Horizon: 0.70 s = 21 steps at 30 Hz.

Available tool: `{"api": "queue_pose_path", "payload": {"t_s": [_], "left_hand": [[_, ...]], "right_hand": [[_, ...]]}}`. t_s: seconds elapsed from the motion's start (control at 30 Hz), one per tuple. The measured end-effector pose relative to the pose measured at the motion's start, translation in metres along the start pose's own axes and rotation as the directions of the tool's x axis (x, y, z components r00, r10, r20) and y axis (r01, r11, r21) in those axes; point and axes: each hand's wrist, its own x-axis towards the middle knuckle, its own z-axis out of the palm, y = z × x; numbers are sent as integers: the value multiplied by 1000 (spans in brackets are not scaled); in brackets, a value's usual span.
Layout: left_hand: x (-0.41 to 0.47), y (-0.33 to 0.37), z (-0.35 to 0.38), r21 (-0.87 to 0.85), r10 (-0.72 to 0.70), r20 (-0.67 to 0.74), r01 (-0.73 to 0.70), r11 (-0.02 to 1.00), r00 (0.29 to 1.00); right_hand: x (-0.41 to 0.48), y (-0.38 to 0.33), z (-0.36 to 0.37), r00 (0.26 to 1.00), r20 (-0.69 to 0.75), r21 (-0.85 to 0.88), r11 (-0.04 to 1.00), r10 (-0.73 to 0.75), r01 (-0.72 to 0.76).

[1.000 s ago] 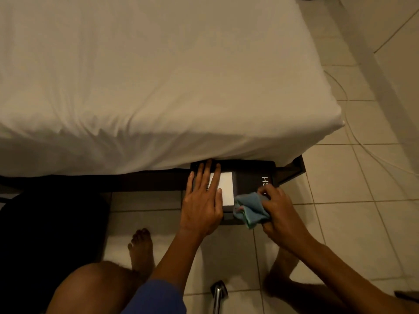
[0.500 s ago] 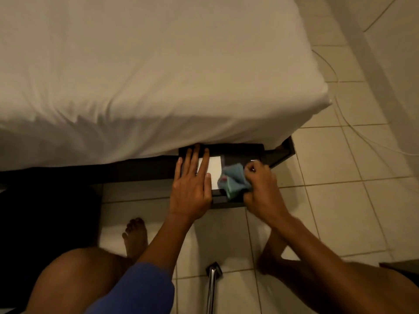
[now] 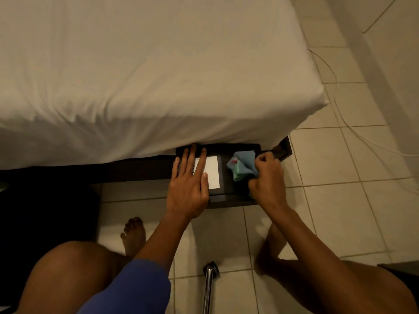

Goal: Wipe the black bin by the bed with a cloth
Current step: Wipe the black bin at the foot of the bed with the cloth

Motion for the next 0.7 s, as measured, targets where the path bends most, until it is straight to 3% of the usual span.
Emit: {"api": "queue_pose_path", "payload": {"t_s": [0.1, 0.2, 0.27, 0.43, 0.6, 0.7], "left_hand": [[-2, 2, -1, 3, -5, 4, 5, 1000, 1000], [0, 1, -1, 3, -7, 16, 7, 1000, 1000], [0, 1, -1, 1, -6, 11, 6, 1000, 1000], [0, 1, -1, 10, -5, 13, 4, 1000, 1000], [0, 1, -1, 16, -7, 20, 7, 1000, 1000], [1, 3, 0, 19, -5, 14, 5, 1000, 1000]], "right_hand": [[-25, 0, 2, 996, -46, 41, 997, 72, -70], [-73, -9, 6, 998, 16, 72, 995, -65, 64], [-59, -3, 1, 995, 56, 33, 996, -80, 78], [-22, 14, 4, 985, -95, 56, 988, 146, -141], [-79, 3, 11, 996, -89, 116, 993, 27, -17], [-32, 20, 7, 985, -134, 113, 989, 111, -96]]}}
